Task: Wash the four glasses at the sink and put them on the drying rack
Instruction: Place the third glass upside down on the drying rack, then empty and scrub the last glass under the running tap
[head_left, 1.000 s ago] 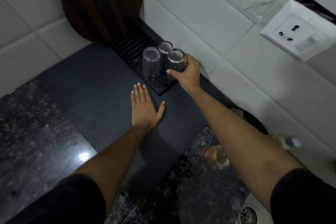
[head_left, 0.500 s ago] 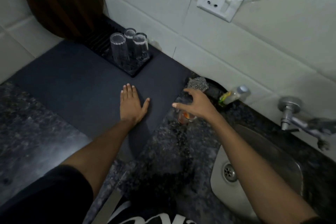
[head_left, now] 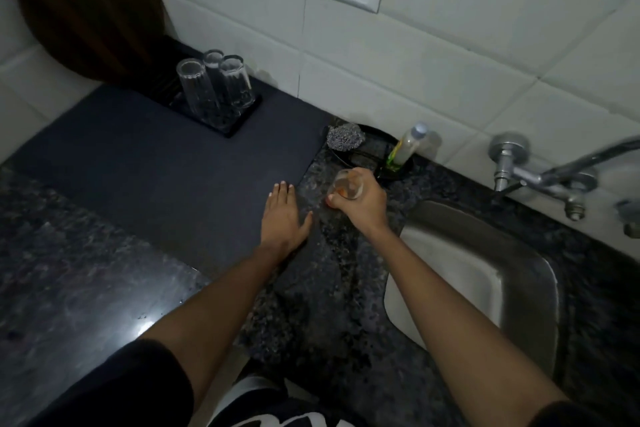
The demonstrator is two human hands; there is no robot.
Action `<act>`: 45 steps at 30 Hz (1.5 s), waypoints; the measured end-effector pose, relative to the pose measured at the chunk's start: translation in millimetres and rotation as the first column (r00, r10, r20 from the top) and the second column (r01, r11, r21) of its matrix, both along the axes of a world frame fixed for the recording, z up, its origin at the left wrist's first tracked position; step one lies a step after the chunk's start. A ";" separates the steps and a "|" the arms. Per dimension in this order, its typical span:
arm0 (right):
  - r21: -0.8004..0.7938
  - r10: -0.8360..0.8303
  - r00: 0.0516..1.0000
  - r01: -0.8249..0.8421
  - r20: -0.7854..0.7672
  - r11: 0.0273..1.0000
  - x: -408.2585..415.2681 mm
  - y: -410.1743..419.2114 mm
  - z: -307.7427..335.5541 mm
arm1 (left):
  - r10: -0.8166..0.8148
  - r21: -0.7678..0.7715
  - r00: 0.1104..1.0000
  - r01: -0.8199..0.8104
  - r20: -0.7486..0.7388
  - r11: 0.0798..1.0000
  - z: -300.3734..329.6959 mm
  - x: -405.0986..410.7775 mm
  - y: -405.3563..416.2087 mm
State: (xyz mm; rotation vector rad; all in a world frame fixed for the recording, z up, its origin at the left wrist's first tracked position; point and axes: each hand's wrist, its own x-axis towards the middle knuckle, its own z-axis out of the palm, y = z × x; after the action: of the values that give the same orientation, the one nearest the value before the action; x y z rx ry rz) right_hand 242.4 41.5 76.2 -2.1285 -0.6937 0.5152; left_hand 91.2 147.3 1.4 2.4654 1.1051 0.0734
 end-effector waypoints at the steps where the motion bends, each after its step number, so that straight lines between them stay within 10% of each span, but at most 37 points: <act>1: 0.020 -0.034 0.999 0.034 0.002 0.999 3.1 -12.0 1.0 | 0.015 -0.004 1.000 -0.015 0.024 1.000 3.0 1.8 -0.4; 18: 0.187 -0.444 0.887 0.418 0.128 0.889 112.9 -252.6 87.5 | -0.145 -0.121 0.888 0.217 0.436 0.969 144.7 199.7 -200.2; 45: 0.193 -0.405 0.899 0.373 0.166 0.907 138.1 -281.0 116.0 | -0.044 -0.225 0.933 0.132 0.356 0.965 151.7 295.1 -214.3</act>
State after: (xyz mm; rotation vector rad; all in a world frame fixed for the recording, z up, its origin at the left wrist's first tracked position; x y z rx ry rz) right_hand 380.6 -239.5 192.2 -2.1126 -0.3809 0.0223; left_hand 386.3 -67.0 153.1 2.1680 0.7961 0.3152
